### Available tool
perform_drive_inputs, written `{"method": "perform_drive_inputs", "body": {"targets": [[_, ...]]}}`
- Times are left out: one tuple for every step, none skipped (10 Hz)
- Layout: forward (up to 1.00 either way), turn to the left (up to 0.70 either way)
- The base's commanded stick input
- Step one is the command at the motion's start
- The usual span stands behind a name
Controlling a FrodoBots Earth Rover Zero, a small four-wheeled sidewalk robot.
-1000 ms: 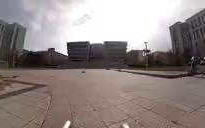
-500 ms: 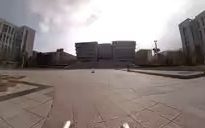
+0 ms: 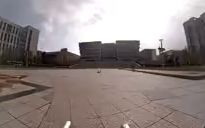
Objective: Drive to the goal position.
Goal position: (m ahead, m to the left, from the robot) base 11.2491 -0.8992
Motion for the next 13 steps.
{"method": "perform_drive_inputs", "body": {"targets": [[0.58,0.00],[0.58,0.00],[0.58,0.00],[0.58,0.00],[0.59,0.00],[0.60,0.00],[0.60,0.00],[0.60,0.00],[0.60,0.00],[0.60,0.00],[0.60,0.00],[0.60,0.00],[0.60,0.00]]}}
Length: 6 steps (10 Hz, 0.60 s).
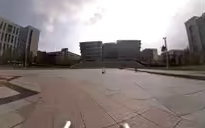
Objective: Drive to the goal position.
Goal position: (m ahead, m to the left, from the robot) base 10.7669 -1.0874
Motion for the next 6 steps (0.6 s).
{"method": "perform_drive_inputs", "body": {"targets": [[0.60,0.00],[0.60,0.00],[0.60,0.00],[0.60,0.00],[0.60,0.00],[0.60,0.00]]}}
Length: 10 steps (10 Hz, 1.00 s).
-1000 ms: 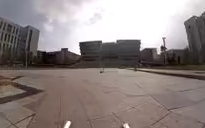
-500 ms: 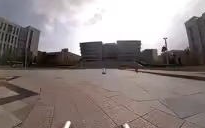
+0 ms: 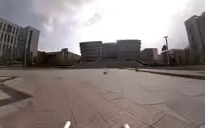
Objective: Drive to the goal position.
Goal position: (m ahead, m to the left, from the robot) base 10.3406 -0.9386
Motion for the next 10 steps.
{"method": "perform_drive_inputs", "body": {"targets": [[0.60,0.00],[0.60,0.00],[0.60,0.00],[0.60,0.00],[0.60,0.00],[0.60,0.00],[0.60,0.00],[0.60,0.00],[0.60,0.00],[0.60,0.00]]}}
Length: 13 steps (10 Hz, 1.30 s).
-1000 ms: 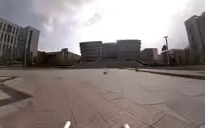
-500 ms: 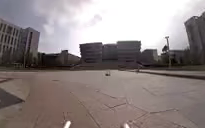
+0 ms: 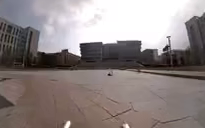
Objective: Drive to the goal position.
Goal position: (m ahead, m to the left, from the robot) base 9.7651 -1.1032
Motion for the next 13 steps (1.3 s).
{"method": "perform_drive_inputs", "body": {"targets": [[0.60,0.00],[0.60,0.00],[0.60,0.00],[0.60,0.00],[0.60,0.00],[0.60,0.00],[0.60,0.00],[0.60,0.00],[0.60,0.00],[0.60,0.00],[0.60,0.00],[0.60,0.00],[0.60,0.00]]}}
